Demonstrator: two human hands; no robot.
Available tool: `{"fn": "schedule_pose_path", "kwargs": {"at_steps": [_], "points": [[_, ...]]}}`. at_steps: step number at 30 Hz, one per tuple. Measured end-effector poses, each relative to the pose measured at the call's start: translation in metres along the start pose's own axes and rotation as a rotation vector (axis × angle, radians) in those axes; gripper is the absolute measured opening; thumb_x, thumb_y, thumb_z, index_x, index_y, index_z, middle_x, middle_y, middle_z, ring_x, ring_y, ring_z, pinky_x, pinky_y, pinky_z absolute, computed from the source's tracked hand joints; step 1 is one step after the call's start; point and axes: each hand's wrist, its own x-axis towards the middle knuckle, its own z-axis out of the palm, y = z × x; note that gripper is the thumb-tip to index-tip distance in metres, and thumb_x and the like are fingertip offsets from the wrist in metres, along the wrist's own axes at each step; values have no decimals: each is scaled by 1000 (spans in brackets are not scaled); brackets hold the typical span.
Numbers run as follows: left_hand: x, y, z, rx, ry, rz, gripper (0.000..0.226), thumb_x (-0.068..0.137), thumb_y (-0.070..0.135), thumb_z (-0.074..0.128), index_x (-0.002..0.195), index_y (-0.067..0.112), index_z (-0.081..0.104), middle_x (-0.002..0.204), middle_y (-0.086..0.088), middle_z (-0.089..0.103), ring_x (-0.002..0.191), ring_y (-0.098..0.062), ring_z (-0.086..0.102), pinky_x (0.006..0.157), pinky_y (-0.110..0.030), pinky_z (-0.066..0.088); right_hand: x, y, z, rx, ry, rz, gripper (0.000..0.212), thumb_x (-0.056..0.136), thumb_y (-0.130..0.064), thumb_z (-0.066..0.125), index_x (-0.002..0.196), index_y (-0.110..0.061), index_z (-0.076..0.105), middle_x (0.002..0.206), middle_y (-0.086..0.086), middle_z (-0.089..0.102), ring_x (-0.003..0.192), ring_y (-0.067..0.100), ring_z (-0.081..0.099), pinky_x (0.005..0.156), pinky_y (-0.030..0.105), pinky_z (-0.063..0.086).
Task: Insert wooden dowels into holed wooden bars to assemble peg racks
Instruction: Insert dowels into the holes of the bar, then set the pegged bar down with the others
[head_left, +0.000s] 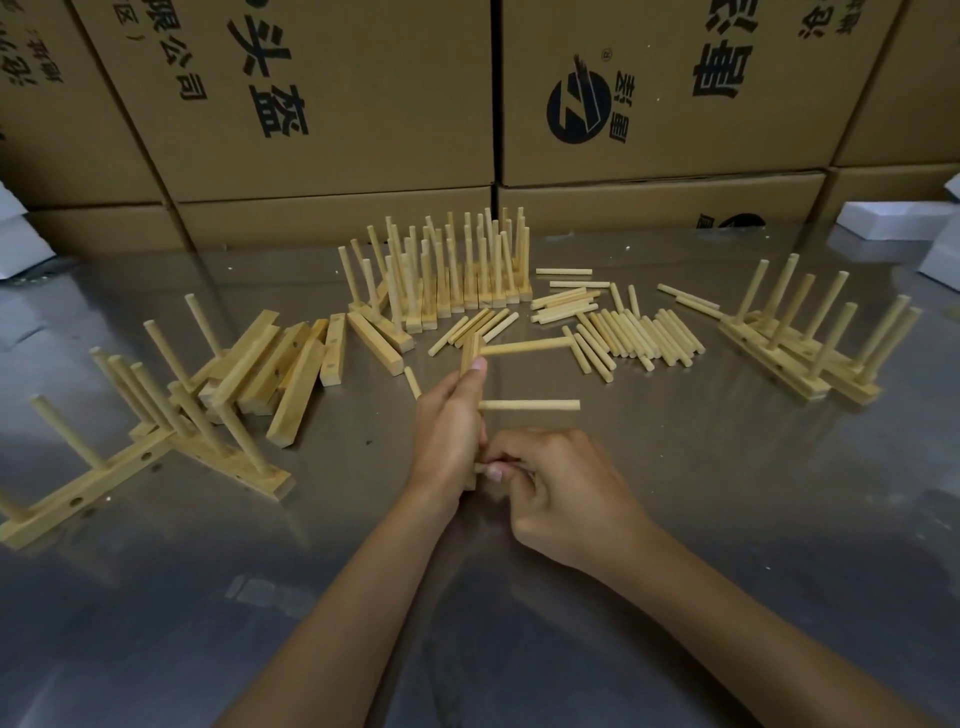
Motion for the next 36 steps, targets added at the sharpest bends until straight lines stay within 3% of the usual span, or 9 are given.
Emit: {"fn": "schedule_pose_path", "kwargs": {"at_steps": [3,6,11,18,23,27,29,32,36], "points": [[1,-1,-4,14,-23,25,35,99,43,55,96,11,69,66,-9,52,55,-17,50,48,-27,42,1,2,0,90,2,63,15,87,-13,62,89,-22,74,83,-9,73,78,9,66,70,32,53],[1,1,-5,30,-44,47,28,101,44,52,92,23,70,61,3,53,56,-9,52,52,-24,44,3,5,-6,228,15,116,17,85,-13,73,97,-22,79,89,-13,76,82,-6,67,73,9,47],[-1,3,-1,25,-26,78,22,102,45,48,96,33,66,74,4,60,62,-8,56,64,-30,49,5,14,-27,726,-83,403,23,82,-5,76,100,-19,72,81,2,76,72,9,71,62,24,57],[5,7,-12,123,71,177,31,105,47,39,108,27,62,57,2,49,51,-7,49,56,-27,44,6,15,-27,934,-43,509,28,81,-8,78,107,-6,67,89,16,75,76,25,73,64,30,61],[12,9,-20,-80,113,-18,39,106,48,33,124,23,58,66,1,56,59,-10,56,62,-29,50,6,2,13,660,29,466,25,82,-39,76,93,-17,69,77,5,74,66,18,69,59,25,52],[14,12,-22,-191,80,-112,37,106,45,37,122,21,59,70,-1,63,59,-10,63,64,-31,58,24,-3,35,458,113,432,16,84,-39,73,84,-23,68,71,-1,70,64,14,66,64,36,55],[21,12,-28,-123,115,-135,37,106,42,37,122,18,61,88,-8,68,78,-19,68,81,-38,58,32,-2,36,354,160,385,15,82,-35,73,79,-22,67,66,-2,68,58,12,62,57,29,51],[28,12,-40,101,232,-44,31,106,28,40,112,13,66,103,-19,66,94,-33,64,86,-41,52,43,3,35,246,235,340,23,82,-31,74,68,-16,63,57,0,62,53,15,55,49,20,39],[33,10,-54,437,325,164,31,100,13,43,124,12,64,123,-13,61,113,-30,57,102,-44,44,58,13,35,84,135,350,30,85,-36,71,65,-21,55,53,-5,57,50,8,53,52,28,43]]}}
